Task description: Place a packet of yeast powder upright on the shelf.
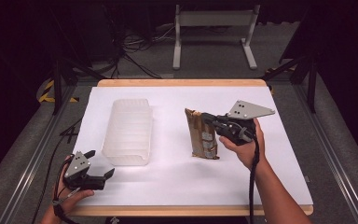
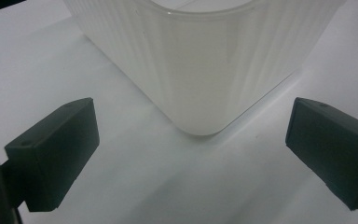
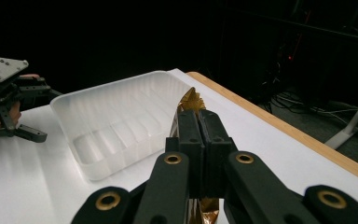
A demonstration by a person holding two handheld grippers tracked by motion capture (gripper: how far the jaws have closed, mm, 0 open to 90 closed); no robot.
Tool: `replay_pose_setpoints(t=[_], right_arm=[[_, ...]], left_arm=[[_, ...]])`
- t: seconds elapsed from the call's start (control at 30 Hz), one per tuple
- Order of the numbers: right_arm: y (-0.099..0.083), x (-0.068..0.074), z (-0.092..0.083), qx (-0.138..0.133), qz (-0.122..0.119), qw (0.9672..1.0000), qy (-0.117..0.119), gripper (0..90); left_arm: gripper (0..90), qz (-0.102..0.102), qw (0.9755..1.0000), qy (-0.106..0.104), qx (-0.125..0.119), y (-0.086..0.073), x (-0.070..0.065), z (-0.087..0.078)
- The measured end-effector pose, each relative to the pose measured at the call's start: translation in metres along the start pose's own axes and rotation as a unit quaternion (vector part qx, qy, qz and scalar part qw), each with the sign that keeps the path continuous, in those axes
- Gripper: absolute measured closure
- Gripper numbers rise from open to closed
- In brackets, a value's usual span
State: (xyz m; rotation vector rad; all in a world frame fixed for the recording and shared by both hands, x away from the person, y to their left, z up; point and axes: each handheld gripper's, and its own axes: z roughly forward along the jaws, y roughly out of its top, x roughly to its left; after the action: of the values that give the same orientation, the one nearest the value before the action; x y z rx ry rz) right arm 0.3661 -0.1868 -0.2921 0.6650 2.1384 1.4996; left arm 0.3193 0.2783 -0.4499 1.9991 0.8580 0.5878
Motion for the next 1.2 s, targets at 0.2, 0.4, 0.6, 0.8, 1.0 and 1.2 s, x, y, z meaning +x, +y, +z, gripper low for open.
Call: replay_pose_setpoints(t=[0.2, 0.4, 0.6, 0.8, 1.0, 1.2], right_arm=[[0.007, 0.004, 0.014, 0.0, -0.007, 1.0, 0.004, 88.5], [0.016, 0.009, 0.028, -0.005, -0.008, 0.9999, 0.014, 88.5], [0.027, 0.014, 0.044, -0.013, -0.011, 0.9996, 0.024, 88.5], [0.039, 0.021, 0.062, -0.028, -0.014, 0.9987, 0.041, 88.5], [0.05, 0.032, 0.082, -0.029, -0.025, 0.9976, 0.058, 88.6], [0.057, 0.043, 0.102, -0.026, -0.029, 0.9967, 0.072, 88.6]], left_arm=[[3.5, 0.001, 1.0, 0.0, 0.001, 0.001, 0.0, 0.0], [3.5, 0.001, 1.0, -0.001, 0.002, 0.0, 0.0, 0.0], [3.6, 0.002, 1.0, -0.001, 0.003, 0.0, 0.0, 0.001], [3.7, 0.0, 1.0, -0.004, 0.005, 0.0, -0.001, 0.002], [3.7, -0.001, 1.0, -0.002, 0.004, -0.001, -0.001, 0.0], [3.7, 0.003, 1.0, -0.005, 0.006, -0.001, -0.001, 0.0]])
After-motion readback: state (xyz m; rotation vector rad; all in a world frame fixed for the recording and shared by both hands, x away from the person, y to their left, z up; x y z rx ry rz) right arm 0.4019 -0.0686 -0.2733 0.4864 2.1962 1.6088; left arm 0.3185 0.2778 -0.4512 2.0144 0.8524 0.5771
